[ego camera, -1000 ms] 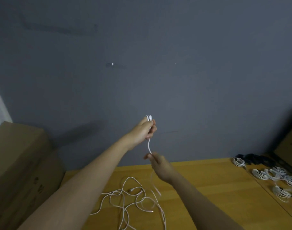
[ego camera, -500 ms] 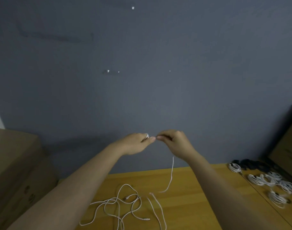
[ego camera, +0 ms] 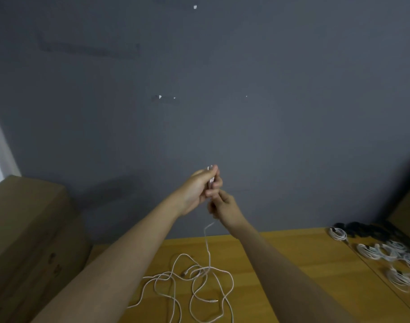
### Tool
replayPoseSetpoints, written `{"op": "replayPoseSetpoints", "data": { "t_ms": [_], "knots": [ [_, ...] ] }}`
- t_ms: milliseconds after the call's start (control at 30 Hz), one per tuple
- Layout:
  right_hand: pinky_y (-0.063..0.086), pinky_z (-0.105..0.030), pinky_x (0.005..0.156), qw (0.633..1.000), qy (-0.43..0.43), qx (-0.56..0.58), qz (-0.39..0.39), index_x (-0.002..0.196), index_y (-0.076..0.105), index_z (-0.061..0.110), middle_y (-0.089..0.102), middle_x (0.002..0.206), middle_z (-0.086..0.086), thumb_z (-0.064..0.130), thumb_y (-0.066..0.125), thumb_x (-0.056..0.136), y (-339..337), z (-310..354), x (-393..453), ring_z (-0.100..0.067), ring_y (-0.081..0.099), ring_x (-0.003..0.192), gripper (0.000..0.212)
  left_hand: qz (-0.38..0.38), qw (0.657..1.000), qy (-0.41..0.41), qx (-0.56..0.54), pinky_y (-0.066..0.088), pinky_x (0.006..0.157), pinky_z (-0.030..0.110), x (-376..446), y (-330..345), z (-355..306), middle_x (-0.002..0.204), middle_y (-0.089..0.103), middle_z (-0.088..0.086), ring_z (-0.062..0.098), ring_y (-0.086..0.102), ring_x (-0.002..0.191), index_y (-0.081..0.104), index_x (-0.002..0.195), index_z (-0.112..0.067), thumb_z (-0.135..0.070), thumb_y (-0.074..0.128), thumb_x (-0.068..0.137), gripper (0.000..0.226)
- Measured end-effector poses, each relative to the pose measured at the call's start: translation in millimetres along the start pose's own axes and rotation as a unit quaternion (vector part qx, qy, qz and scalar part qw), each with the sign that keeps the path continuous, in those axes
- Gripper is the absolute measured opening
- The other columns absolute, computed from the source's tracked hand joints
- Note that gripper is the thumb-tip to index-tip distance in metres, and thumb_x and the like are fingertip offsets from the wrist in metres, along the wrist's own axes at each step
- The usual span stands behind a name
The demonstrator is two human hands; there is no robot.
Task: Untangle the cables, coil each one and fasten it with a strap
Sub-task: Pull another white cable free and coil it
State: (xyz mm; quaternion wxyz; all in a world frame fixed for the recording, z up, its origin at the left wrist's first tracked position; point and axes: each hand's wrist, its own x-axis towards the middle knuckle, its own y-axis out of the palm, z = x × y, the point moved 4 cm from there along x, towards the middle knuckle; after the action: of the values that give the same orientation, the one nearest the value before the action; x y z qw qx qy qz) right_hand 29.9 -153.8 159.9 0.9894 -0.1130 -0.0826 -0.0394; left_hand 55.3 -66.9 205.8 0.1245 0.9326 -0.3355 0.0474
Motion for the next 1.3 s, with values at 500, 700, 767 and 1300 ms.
{"op": "replayPoseSetpoints", "data": {
  "t_ms": [500, 700, 767, 1300],
  "knots": [
    [0.029, -0.014, 0.05, 0.938, -0.079, -0.321, 0.1, 0.093, 0.068, 0.01, 0.047, 0.056, 0.015, 0.027, 0.046, 0.1, 10, -2, -45, 0.004, 0.047, 0.049, 0.028, -0.083, 0.853, -0.016, 0.514, 0.044, 0.074, 0.035, -3, -31, 24, 0.075, 0.056, -0.013, 0.012, 0.058, 0.071, 0.042, 0.091, -0.018, -0.038, 0.033, 0.101, 0.024],
    [0.034, -0.016, 0.053, 0.935, -0.191, -0.296, -0.036, 0.092, 0.066, 0.012, 0.052, 0.061, 0.014, 0.024, 0.057, 0.095, -24, 17, -42, -0.001, 0.05, 0.058, 0.015, -0.013, 0.846, -0.014, 0.532, 0.037, 0.076, 0.035, -24, -23, 18, 0.084, 0.042, -0.002, 0.018, 0.043, 0.078, 0.038, 0.084, -0.015, -0.036, 0.03, 0.103, 0.03],
    [0.038, -0.017, 0.057, 0.941, -0.183, -0.278, -0.065, 0.094, 0.064, 0.011, 0.057, 0.072, 0.01, 0.02, 0.059, 0.093, -33, 19, -37, -0.003, 0.052, 0.064, 0.01, 0.015, 0.855, -0.037, 0.517, 0.036, 0.07, 0.034, -31, -13, 15, 0.077, 0.043, -0.007, 0.012, 0.045, 0.071, 0.039, 0.079, -0.024, -0.044, 0.026, 0.102, 0.033],
    [0.043, -0.016, 0.059, 0.999, -0.031, -0.006, -0.023, 0.093, 0.065, 0.003, 0.051, 0.065, -0.003, 0.01, 0.049, 0.098, -37, 4, -12, -0.01, 0.049, 0.058, 0.019, -0.008, 0.978, -0.066, 0.198, 0.016, 0.038, 0.017, -17, -22, -18, 0.046, 0.023, -0.008, 0.007, 0.014, 0.04, 0.033, 0.063, -0.019, -0.021, 0.036, 0.101, 0.038]
  ]
}}
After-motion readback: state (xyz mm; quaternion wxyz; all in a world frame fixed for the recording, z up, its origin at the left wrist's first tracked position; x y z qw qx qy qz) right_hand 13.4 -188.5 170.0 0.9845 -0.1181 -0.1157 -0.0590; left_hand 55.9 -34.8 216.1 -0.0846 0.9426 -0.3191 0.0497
